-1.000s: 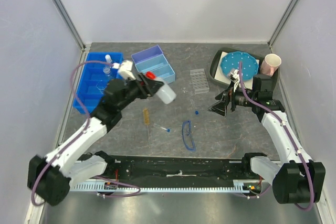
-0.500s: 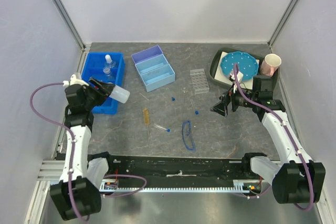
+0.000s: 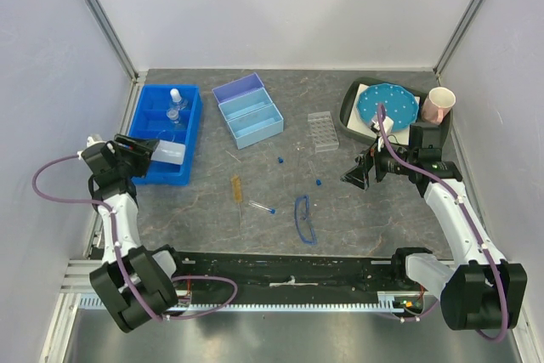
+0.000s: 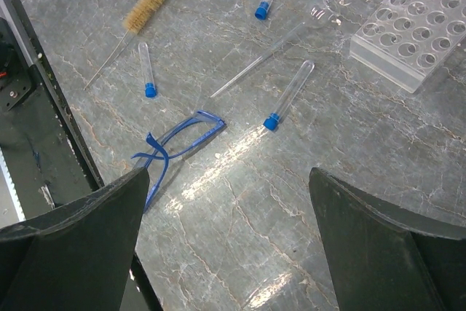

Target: Organize the chemistry lab equipment

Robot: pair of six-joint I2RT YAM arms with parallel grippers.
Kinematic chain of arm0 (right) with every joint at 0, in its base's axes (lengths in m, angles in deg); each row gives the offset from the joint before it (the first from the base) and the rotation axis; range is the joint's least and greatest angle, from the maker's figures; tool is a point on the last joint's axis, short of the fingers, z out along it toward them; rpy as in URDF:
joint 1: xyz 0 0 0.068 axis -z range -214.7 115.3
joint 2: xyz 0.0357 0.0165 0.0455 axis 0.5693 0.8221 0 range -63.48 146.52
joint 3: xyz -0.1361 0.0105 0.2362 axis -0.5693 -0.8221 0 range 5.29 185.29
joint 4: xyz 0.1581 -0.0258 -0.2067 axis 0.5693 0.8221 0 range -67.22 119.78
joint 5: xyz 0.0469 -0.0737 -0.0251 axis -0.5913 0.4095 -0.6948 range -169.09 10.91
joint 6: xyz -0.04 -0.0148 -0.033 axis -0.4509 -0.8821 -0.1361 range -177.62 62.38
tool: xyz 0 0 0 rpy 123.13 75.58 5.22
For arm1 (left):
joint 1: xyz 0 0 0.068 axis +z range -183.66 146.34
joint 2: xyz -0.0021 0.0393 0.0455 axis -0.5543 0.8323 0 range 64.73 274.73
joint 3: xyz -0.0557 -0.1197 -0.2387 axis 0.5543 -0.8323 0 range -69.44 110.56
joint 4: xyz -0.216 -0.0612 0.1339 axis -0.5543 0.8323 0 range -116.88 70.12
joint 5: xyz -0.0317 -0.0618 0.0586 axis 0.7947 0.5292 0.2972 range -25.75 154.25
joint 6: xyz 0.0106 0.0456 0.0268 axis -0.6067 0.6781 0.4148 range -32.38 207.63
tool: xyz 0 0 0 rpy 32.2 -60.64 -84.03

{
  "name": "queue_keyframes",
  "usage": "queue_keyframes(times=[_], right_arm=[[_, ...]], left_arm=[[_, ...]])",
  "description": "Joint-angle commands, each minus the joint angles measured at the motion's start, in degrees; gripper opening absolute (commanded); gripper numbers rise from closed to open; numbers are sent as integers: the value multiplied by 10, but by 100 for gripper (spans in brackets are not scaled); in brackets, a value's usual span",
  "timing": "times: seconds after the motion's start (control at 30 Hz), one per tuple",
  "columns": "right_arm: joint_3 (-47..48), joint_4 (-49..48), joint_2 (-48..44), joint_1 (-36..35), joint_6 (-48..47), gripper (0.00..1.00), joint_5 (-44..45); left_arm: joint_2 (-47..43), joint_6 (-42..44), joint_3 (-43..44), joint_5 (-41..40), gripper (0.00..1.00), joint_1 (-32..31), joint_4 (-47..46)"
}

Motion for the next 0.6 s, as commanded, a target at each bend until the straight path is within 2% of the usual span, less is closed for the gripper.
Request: queue_keyframes(times=[0.0, 0.27, 0.57], right_arm=[[25, -4, -8, 2, -12, 98, -8], [27, 0, -8, 2, -14, 98, -4], [29, 6, -7, 2, -17, 98, 3]], left_arm=[[31, -6, 36, -13, 14, 22, -26], [109, 64, 106, -66, 15, 25, 21], [188, 89, 126, -28, 23, 25, 39]])
